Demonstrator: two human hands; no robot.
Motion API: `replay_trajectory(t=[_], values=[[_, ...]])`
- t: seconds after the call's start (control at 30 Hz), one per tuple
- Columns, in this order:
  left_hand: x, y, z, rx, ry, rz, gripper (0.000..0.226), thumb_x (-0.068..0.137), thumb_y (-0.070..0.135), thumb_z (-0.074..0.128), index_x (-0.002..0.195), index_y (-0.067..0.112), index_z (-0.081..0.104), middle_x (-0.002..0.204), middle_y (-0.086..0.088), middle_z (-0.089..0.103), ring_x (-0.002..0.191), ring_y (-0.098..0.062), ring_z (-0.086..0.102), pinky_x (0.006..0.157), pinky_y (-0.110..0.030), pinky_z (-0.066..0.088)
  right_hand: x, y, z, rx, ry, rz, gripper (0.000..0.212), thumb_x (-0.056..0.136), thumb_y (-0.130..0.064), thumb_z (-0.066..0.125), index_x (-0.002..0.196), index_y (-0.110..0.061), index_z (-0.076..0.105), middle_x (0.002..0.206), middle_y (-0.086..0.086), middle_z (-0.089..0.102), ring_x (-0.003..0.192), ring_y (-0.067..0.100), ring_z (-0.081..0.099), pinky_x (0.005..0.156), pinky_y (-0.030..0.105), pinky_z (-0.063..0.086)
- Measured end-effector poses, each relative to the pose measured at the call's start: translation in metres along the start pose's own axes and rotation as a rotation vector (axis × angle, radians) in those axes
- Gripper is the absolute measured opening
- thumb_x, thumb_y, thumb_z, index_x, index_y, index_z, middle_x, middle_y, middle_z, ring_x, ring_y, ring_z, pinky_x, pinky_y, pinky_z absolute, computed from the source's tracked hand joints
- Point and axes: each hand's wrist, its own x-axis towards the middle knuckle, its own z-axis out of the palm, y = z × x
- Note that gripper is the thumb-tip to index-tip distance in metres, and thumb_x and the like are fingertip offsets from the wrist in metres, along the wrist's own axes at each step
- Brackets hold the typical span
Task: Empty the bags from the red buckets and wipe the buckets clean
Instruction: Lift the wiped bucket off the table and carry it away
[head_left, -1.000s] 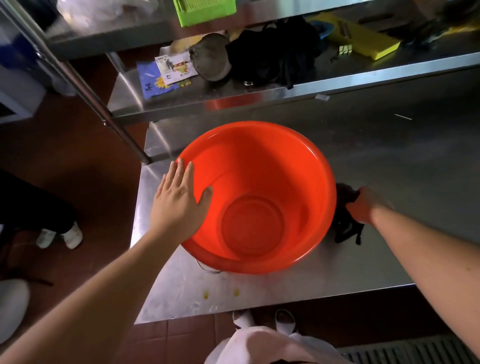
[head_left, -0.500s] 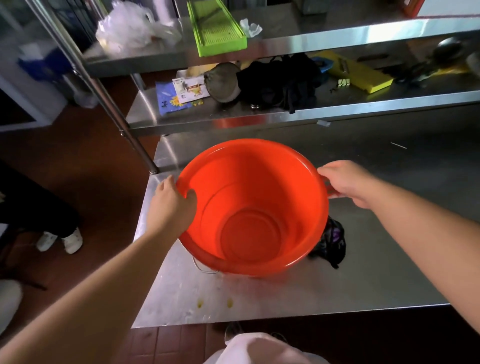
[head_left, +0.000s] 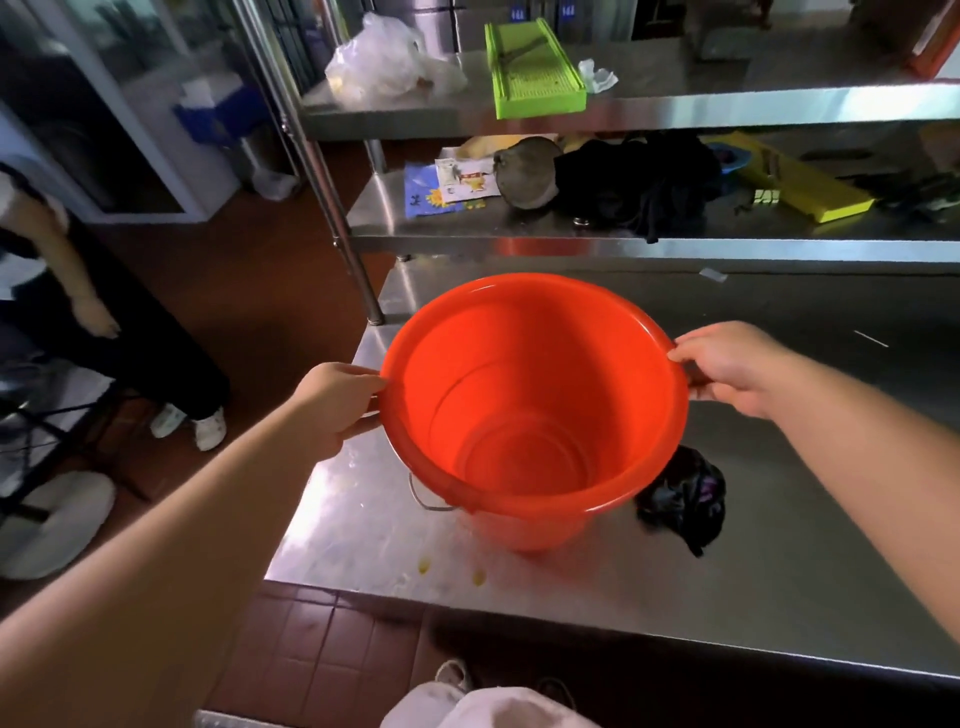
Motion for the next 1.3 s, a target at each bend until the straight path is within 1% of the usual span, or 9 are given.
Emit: replay_trajectory(t=[0.23, 0.33, 0.5, 0.6, 0.63, 0.67, 0.77, 0.9, 1.3], values=[[-0.016, -0.025, -0.077, -0.060, 0.108, 0.034, 0.010, 0.098, 0.010, 0.069, 0.093, 0.013, 0.078, 0.086, -0.008, 0.081, 0.074, -0.018, 0.079, 0.061, -0.031, 0.062, -0.025, -0.033, 0.058, 0.012, -0.051, -0.046, 0.019, 0.090, -0.002, 0.059, 0.102, -0.004, 0.073, 0.072, 0.007, 0.073, 0.062, 0.018, 0.068, 0.058, 0.032, 0.053], [-0.024, -0.044, -0.120, -0.075, 0.138, 0.043, 0.011, 0.098, 0.014, 0.069, 0.093, 0.015, 0.079, 0.086, -0.008, 0.081, 0.076, -0.019, 0.079, 0.065, -0.033, 0.063, -0.041, -0.049, 0.096, 0.007, -0.090, -0.071, 0.019, 0.089, -0.002, 0.059, 0.102, -0.005, 0.073, 0.077, 0.009, 0.074, 0.066, 0.020, 0.069, 0.060, 0.034, 0.053], [-0.041, -0.089, -0.209, -0.077, 0.212, 0.045, 0.015, 0.094, 0.013, 0.072, 0.084, 0.017, 0.082, 0.091, -0.019, 0.079, 0.064, -0.021, 0.075, 0.053, -0.032, 0.060, -0.075, -0.073, 0.182, -0.009, -0.143, -0.113, 0.019, 0.087, 0.000, 0.057, 0.093, -0.008, 0.074, 0.077, 0.009, 0.072, 0.061, 0.016, 0.067, 0.058, 0.030, 0.052], [-0.059, -0.116, -0.269, -0.053, 0.249, 0.066, 0.026, 0.088, 0.011, 0.075, 0.072, 0.028, 0.084, 0.098, -0.024, 0.078, 0.090, -0.040, 0.077, 0.086, -0.056, 0.063, -0.101, -0.083, 0.246, -0.012, -0.202, -0.134, 0.022, 0.087, 0.000, 0.053, 0.089, -0.012, 0.071, 0.083, 0.009, 0.066, 0.062, 0.015, 0.061, 0.061, 0.029, 0.051], [-0.065, -0.125, -0.288, -0.081, 0.246, 0.073, 0.029, 0.088, 0.009, 0.074, 0.071, 0.029, 0.084, 0.100, -0.026, 0.077, 0.092, -0.040, 0.076, 0.092, -0.057, 0.060, -0.110, -0.085, 0.266, -0.008, -0.212, -0.135, 0.022, 0.088, 0.000, 0.052, 0.089, -0.013, 0.070, 0.085, 0.008, 0.065, 0.064, 0.015, 0.060, 0.061, 0.029, 0.050], [-0.070, -0.134, -0.306, -0.119, 0.245, 0.076, 0.031, 0.089, 0.006, 0.072, 0.070, 0.027, 0.084, 0.100, -0.027, 0.076, 0.086, -0.036, 0.075, 0.090, -0.053, 0.062, -0.120, -0.087, 0.286, -0.002, -0.219, -0.134, 0.023, 0.089, 0.000, 0.051, 0.089, -0.014, 0.069, 0.086, 0.008, 0.064, 0.065, 0.015, 0.059, 0.062, 0.029, 0.050], [-0.079, -0.159, -0.358, -0.185, 0.263, 0.067, 0.026, 0.092, 0.002, 0.068, 0.075, 0.014, 0.084, 0.084, -0.018, 0.075, 0.064, -0.019, 0.068, 0.058, -0.027, 0.060, -0.146, -0.093, 0.342, 0.004, -0.247, -0.131, 0.023, 0.089, 0.000, 0.052, 0.097, -0.012, 0.070, 0.088, 0.009, 0.063, 0.069, 0.016, 0.058, 0.062, 0.029, 0.050], [-0.080, -0.182, -0.415, -0.226, 0.306, 0.026, 0.015, 0.095, 0.002, 0.066, 0.096, 0.007, 0.080, 0.073, -0.011, 0.071, 0.057, -0.015, 0.063, 0.039, -0.021, 0.048, -0.167, -0.097, 0.404, 0.009, -0.294, -0.125, 0.022, 0.090, 0.000, 0.053, 0.101, -0.009, 0.069, 0.087, 0.011, 0.061, 0.067, 0.017, 0.056, 0.061, 0.028, 0.050], [0.045, -0.191, -0.503, -0.180, 0.317, -0.069, 0.016, 0.096, 0.006, 0.065, 0.099, 0.006, 0.081, 0.076, -0.012, 0.074, 0.060, -0.016, 0.065, 0.052, -0.026, 0.056, -0.085, -0.129, 0.524, 0.016, -0.357, -0.057, 0.016, 0.087, 0.000, 0.060, 0.091, -0.008, 0.073, 0.074, 0.006, 0.069, 0.062, 0.016, 0.063, 0.062, 0.028, 0.053]])
